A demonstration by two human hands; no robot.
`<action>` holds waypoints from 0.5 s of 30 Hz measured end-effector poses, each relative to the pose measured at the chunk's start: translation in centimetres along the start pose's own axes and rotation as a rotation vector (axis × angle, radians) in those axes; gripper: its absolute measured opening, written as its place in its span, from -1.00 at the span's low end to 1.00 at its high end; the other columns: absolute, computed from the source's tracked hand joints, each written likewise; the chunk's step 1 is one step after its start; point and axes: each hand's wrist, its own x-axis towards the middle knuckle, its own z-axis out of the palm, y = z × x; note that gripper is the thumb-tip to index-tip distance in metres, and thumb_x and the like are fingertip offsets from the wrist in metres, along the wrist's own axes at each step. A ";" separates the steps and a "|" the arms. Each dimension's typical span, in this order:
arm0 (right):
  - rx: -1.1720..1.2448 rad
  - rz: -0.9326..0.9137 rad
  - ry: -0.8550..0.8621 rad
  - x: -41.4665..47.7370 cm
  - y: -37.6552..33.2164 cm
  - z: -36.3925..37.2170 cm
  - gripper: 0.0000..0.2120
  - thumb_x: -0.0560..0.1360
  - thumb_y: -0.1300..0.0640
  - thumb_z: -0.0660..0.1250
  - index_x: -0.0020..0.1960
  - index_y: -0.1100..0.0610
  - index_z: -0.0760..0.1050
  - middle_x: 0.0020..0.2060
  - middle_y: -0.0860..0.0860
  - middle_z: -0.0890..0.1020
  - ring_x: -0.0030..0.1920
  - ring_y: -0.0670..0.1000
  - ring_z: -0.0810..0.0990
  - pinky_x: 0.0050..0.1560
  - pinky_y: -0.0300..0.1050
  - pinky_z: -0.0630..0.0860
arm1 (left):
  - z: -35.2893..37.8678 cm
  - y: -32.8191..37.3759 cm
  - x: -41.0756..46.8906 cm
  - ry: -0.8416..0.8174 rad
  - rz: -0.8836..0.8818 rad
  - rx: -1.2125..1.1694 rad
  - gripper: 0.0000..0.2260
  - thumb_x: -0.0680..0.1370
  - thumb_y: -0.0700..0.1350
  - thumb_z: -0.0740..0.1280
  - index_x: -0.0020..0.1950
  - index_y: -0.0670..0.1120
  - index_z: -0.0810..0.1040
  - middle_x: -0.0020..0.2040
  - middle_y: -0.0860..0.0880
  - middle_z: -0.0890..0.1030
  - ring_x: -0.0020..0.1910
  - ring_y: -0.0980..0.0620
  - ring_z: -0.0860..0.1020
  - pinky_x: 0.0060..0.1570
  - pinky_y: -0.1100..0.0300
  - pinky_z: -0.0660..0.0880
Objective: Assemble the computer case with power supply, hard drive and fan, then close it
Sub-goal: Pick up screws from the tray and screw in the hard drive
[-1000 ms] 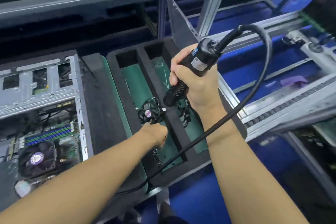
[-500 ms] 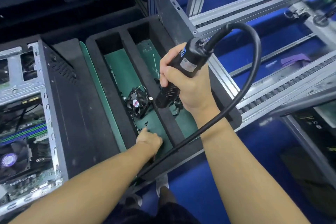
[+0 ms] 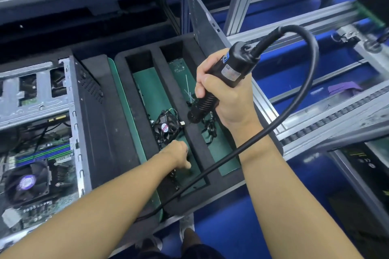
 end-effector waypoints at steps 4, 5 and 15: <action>0.043 -0.011 -0.033 2.6 -1.8 2.5 -0.75 0.37 0.35 0.33 -0.17 -0.01 0.58 -0.34 0.11 0.56 -0.43 0.13 0.48 -0.28 0.07 0.44 | -5.5 -3.0 -2.2 0.186 -0.030 -0.473 -0.91 0.43 -0.16 0.42 -0.26 -0.14 0.60 -0.23 -0.09 0.71 -0.21 -0.06 0.65 -0.16 0.17 0.61; 0.062 -0.027 -0.048 3.1 -2.0 3.3 -0.76 0.38 0.35 0.33 -0.16 0.01 0.58 -0.33 0.12 0.56 -0.43 0.13 0.48 -0.26 0.06 0.44 | -6.7 -3.7 -3.0 0.242 -0.015 -0.660 -0.90 0.41 -0.22 0.41 -0.31 -0.13 0.57 -0.29 -0.11 0.70 -0.29 -0.07 0.63 -0.23 0.18 0.58; 0.292 -0.056 -0.183 7.2 -4.1 14.1 -0.84 0.38 0.37 0.29 -0.13 0.14 0.48 -0.30 0.11 0.55 -0.45 0.07 0.47 -0.31 -0.05 0.42 | -10.8 -14.6 -12.7 0.482 0.355 -1.803 -0.87 0.55 -0.32 0.35 0.07 -0.26 0.62 -0.18 -0.12 0.67 -0.22 0.06 0.65 -0.18 0.28 0.61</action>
